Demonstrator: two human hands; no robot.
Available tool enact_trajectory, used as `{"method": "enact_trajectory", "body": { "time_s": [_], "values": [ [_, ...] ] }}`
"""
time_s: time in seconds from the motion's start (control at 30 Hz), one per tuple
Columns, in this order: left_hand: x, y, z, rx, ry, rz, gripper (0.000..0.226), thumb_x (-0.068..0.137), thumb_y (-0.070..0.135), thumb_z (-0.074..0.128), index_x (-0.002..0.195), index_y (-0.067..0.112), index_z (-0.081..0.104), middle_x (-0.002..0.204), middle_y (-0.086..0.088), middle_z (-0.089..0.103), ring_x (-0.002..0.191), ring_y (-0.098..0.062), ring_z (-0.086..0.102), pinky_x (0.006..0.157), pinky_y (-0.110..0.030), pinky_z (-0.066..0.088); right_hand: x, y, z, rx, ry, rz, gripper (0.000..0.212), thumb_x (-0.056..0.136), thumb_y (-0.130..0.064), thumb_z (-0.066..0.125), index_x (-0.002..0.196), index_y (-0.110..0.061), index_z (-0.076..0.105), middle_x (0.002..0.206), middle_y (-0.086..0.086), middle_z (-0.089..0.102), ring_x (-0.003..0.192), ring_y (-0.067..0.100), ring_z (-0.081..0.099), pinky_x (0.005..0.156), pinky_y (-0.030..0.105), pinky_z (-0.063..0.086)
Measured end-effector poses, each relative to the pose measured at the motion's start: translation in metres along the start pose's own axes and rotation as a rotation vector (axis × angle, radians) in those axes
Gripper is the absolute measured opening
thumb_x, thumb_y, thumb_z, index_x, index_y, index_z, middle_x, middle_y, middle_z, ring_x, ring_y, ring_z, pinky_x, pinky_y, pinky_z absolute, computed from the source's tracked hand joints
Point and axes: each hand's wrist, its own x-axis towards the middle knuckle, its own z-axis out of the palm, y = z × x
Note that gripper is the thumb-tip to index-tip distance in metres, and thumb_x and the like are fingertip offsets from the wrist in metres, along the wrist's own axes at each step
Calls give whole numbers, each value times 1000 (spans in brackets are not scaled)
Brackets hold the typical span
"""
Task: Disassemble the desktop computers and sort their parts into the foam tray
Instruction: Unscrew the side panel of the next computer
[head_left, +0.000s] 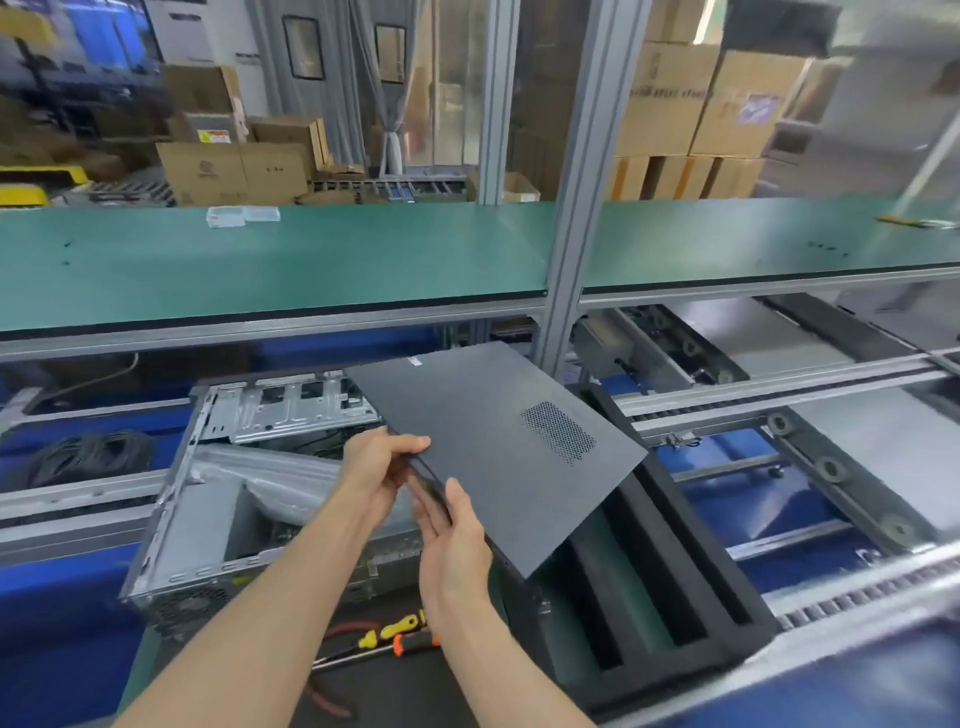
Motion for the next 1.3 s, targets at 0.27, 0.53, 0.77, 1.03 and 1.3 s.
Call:
{"method": "enact_trajectory", "body": {
  "time_s": [0.27,0.53,0.77,1.03,1.3],
  "values": [
    [14,-33,96,112,-57,-68,23,70,-10,74,70,10,63,66,-3,65,53,-15,60,41,-20,42,21,-68,-32,147,147,-126,31,101,-15,57,132,-19,55,117,6,74,107,27,71,95,37,51],
    [25,-57,144,181,-67,-97,17,70,-9,76,72,6,67,62,-6,67,45,-14,58,40,-19,42,40,-100,-60,121,176,-145,33,102,-21,55,135,-14,56,125,7,70,111,23,70,98,34,47],
    [39,-63,176,257,-83,-123,15,67,-7,77,73,3,69,64,-10,66,39,-13,54,38,-19,42,53,-123,-64,128,236,-140,31,103,-25,53,131,-12,57,111,6,76,106,25,72,89,33,50],
    [59,-61,183,372,30,-70,13,60,-1,80,66,4,69,57,-9,66,40,-14,54,40,-21,44,65,-123,-55,3,234,-40,40,102,-42,51,128,-14,63,109,3,77,103,17,73,83,35,48],
    [62,-51,213,197,-214,-64,8,84,3,77,87,-4,74,82,-15,76,65,-19,72,52,-21,55,86,-154,-46,-173,268,-173,47,97,-62,48,115,-23,66,97,-9,78,94,10,73,78,30,49]
  ]
}}
